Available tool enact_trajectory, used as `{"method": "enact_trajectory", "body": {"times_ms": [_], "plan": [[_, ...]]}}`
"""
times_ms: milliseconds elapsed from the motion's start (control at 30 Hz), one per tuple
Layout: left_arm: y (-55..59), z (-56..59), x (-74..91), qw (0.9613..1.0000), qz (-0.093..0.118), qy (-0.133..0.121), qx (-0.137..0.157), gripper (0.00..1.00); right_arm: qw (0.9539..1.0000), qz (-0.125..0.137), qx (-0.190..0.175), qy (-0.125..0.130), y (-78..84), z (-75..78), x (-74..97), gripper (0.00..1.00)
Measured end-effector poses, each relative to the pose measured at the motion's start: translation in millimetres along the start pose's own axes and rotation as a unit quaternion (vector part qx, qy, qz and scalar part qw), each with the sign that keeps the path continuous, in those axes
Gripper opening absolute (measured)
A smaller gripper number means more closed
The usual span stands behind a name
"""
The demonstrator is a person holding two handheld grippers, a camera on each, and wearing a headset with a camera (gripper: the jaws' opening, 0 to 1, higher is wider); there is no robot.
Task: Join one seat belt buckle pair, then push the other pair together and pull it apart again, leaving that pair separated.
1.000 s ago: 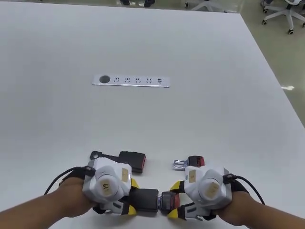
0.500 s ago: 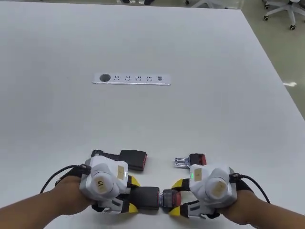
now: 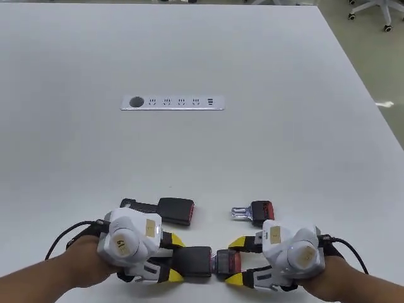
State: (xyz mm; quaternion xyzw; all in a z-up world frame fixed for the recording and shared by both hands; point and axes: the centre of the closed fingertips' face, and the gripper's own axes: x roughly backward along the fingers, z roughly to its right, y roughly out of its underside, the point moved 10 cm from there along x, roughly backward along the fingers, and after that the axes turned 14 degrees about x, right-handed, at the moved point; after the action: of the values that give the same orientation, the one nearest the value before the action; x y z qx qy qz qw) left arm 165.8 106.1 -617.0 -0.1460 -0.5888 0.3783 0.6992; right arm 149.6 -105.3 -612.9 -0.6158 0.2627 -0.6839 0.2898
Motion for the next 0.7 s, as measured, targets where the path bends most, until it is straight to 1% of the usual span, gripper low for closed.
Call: {"method": "enact_trajectory", "body": {"times_ms": [133, 233, 400, 500, 700], "plan": [[-0.8, 0.4, -0.1, 1.0000, 0.005, 0.004, 0.003, 0.31, 1.0000, 0.007, -0.003, 0.004, 1.4, -1.0, 0.6, 0.31], [-2.0, 0.9, -0.2, 1.0000, 0.005, 0.005, 0.002, 0.31, 0.9999, 0.011, -0.008, 0.007, 2.3, -1.6, 0.9, 0.31], [-1.9, 0.7, 0.5, 0.9999, 0.009, 0.011, 0.001, 0.31, 0.9998, 0.015, -0.010, 0.009, 2.5, -2.1, 1.4, 0.31], [-0.2, -0.5, 0.9, 0.9999, 0.012, 0.011, 0.003, 0.31, 0.9998, 0.016, -0.011, 0.009, 3.9, -2.0, 1.2, 0.31], [-0.1, -1.1, 0.7, 0.9997, 0.017, 0.013, 0.006, 0.31, 0.9996, 0.020, -0.013, 0.013, 5.1, -2.7, 1.1, 0.31]]}}
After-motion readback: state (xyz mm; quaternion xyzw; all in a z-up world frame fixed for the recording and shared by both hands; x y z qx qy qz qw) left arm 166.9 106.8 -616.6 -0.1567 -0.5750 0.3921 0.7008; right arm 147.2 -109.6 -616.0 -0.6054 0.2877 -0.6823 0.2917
